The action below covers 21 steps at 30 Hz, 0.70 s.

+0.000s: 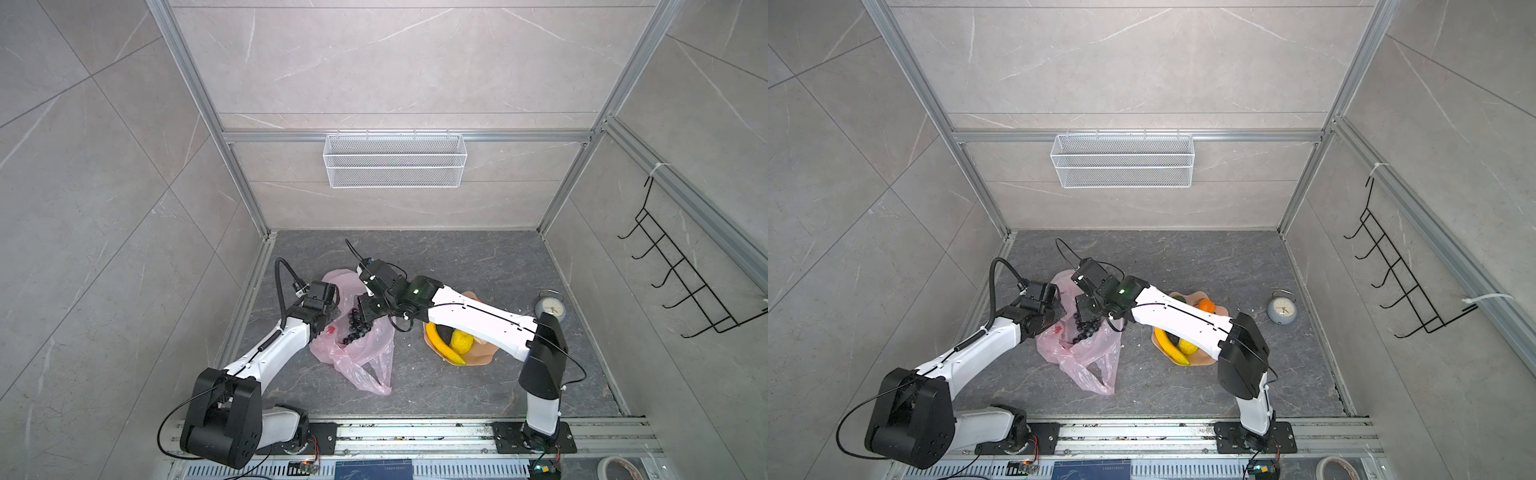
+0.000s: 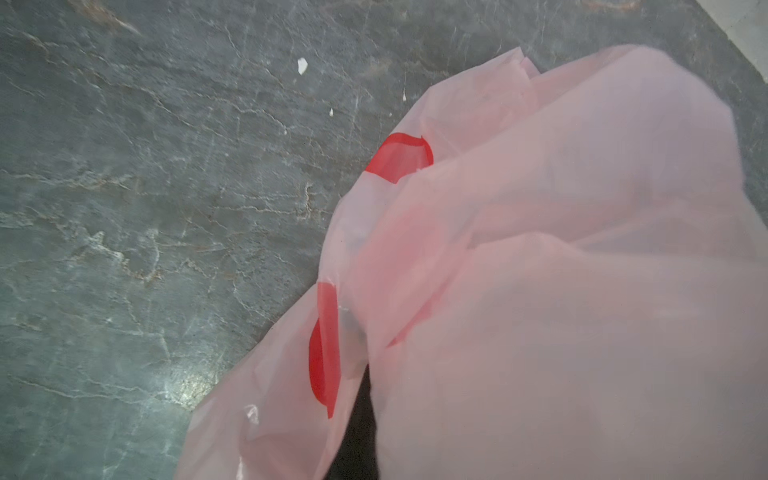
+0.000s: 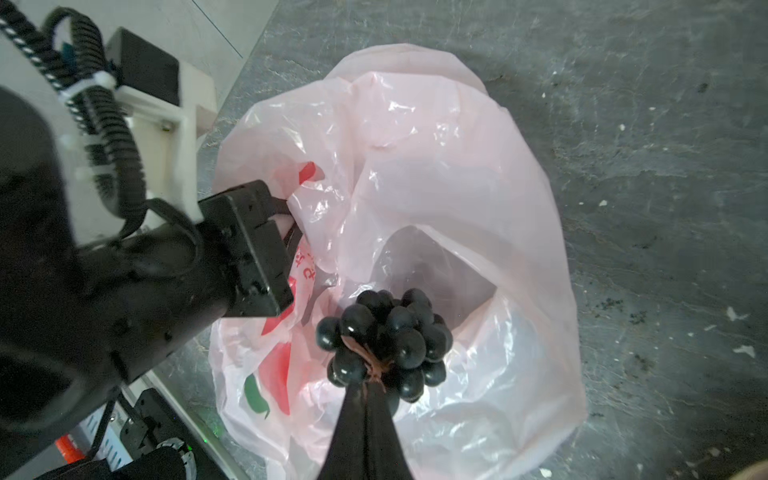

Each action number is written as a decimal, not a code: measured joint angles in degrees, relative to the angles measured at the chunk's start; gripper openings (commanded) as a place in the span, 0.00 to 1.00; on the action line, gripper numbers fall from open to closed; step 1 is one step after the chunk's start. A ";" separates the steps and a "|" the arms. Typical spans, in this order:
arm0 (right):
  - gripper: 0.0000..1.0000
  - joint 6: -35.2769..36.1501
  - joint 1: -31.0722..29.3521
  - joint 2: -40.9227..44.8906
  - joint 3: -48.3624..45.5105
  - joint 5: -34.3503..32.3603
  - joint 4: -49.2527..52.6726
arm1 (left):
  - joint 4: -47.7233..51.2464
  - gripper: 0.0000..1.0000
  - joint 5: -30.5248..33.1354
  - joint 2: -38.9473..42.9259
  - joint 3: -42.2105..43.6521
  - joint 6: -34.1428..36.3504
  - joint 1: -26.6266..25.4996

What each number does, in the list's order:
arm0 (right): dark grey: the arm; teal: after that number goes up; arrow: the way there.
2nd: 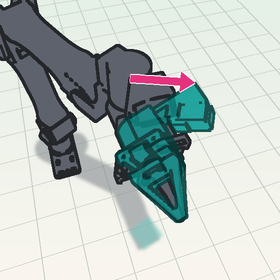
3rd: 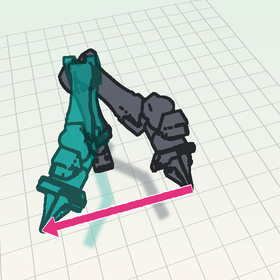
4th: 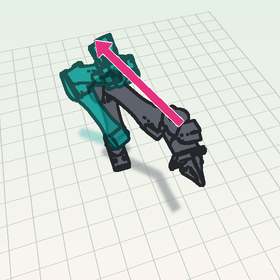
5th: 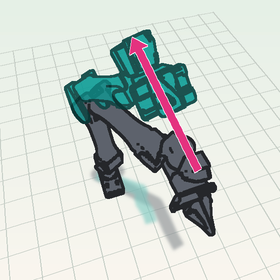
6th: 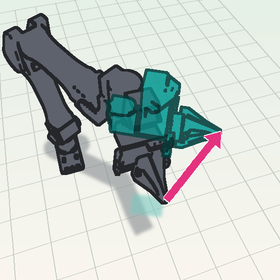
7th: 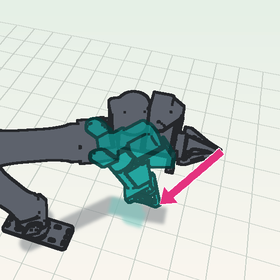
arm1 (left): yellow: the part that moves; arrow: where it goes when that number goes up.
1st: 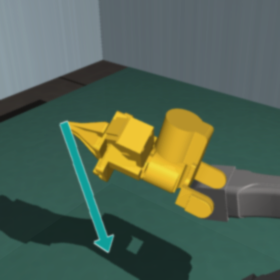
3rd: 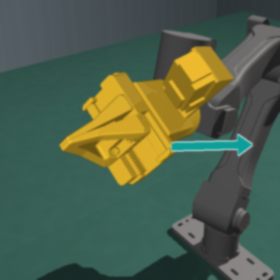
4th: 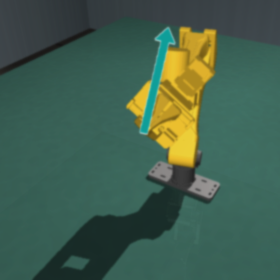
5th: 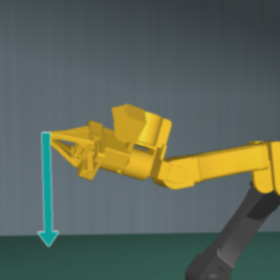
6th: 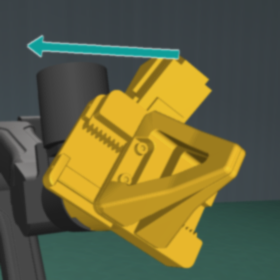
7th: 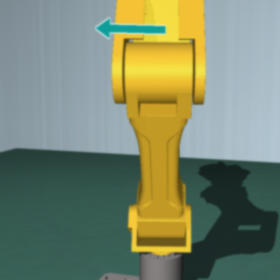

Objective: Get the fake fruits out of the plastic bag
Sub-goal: 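Close the right gripper on the grape stem and lift the grapes, then carry the grapes out of the bag over the pink bowl with the right gripper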

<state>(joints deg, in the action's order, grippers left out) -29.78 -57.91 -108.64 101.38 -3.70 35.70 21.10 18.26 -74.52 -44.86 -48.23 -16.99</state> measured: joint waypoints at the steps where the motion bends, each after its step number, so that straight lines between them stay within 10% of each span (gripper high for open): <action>1: 0.00 0.00 0.02 1.09 -0.37 -0.13 -0.02 | 0.28 0.00 0.48 -0.44 -0.92 -0.02 0.04; 21: 0.00 2.73 0.07 7.80 4.63 -3.41 2.25 | 2.21 0.00 4.24 -6.71 -4.02 1.97 -2.69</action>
<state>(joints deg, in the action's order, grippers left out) -27.05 -57.84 -100.84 106.02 -7.11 37.95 23.31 22.50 -81.23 -48.88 -46.26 -19.68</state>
